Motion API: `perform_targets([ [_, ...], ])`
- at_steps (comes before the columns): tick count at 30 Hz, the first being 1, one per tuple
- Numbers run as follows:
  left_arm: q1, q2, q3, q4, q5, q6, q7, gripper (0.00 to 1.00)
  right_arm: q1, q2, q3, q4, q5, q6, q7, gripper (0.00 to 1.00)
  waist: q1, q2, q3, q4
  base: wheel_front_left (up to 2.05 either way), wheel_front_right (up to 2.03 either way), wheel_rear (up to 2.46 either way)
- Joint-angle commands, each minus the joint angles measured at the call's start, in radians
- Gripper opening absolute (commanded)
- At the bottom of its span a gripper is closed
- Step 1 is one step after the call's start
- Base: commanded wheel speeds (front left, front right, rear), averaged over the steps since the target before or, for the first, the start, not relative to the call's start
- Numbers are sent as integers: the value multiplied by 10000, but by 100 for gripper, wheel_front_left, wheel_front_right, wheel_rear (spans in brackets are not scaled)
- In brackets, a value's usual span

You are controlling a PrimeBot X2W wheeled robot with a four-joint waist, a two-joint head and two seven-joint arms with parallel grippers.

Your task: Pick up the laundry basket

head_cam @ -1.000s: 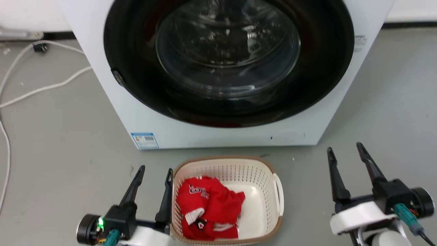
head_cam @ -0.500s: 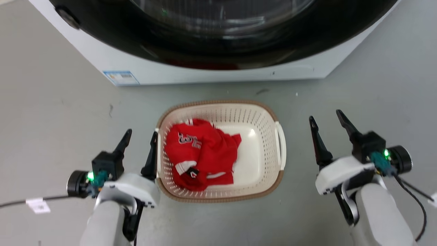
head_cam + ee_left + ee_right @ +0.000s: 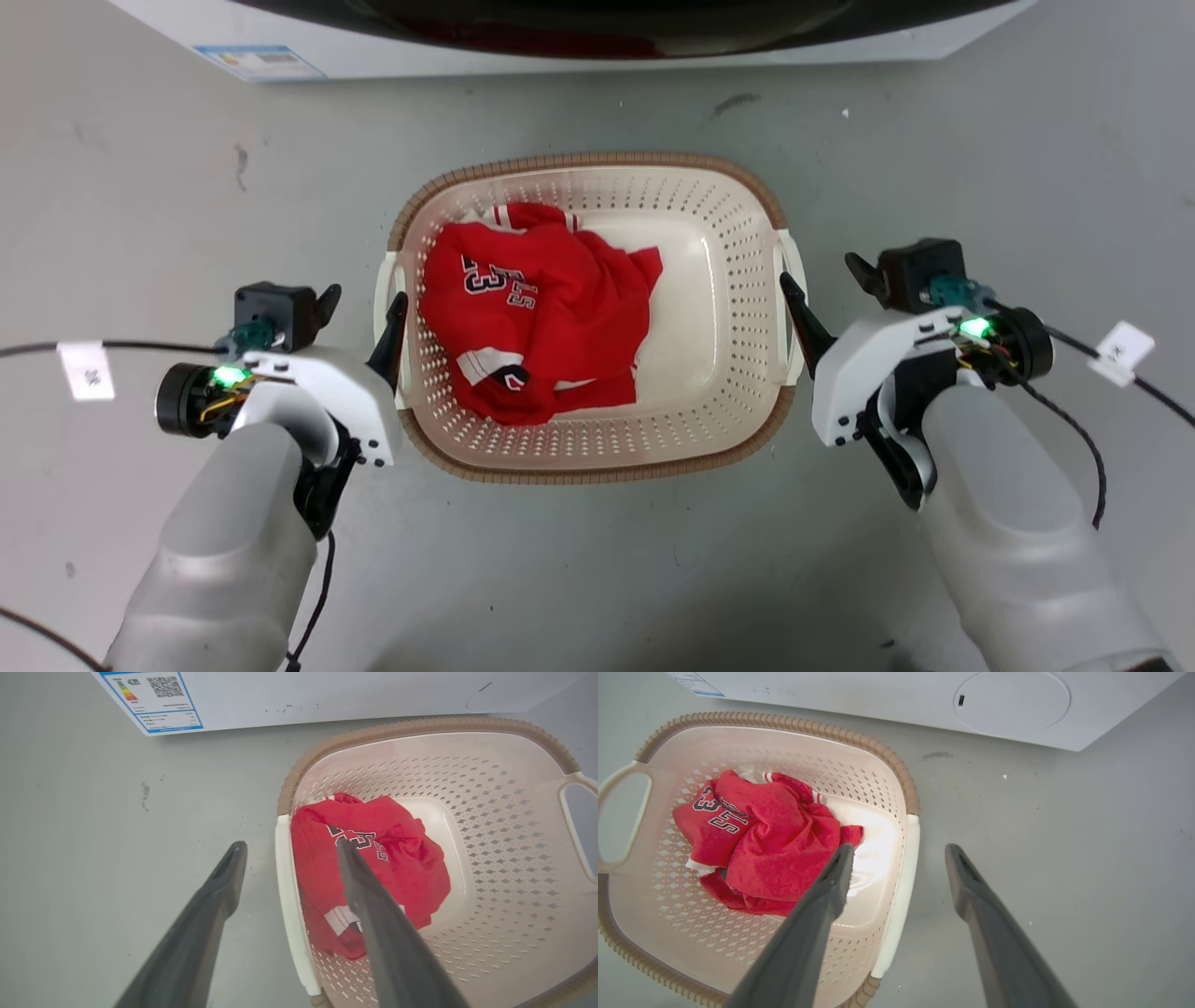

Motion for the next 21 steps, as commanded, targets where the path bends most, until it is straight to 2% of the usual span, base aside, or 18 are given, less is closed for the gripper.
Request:
perform_targets([
  [1, -254, 16, -226, 115, -224, -13, 152, 100, -348, -33, 71, 225, 16, -7, 123, 100, -2, 0, 285, 2, 0, 0, 0],
  [10, -1333, 774, -2205, 603, -1856, -2, 1554, 100, -1866, -22, 358, 2129, -113, -7, 1079, 100, -2, 0, 1012, 55, 0, 0, 0],
  [21, -2111, 1272, -4470, 272, -3372, -2, 2257, 100, -2852, -21, 1000, 3226, 722, -7, 1729, 100, -2, 0, 1598, 237, 0, 0, 0],
])
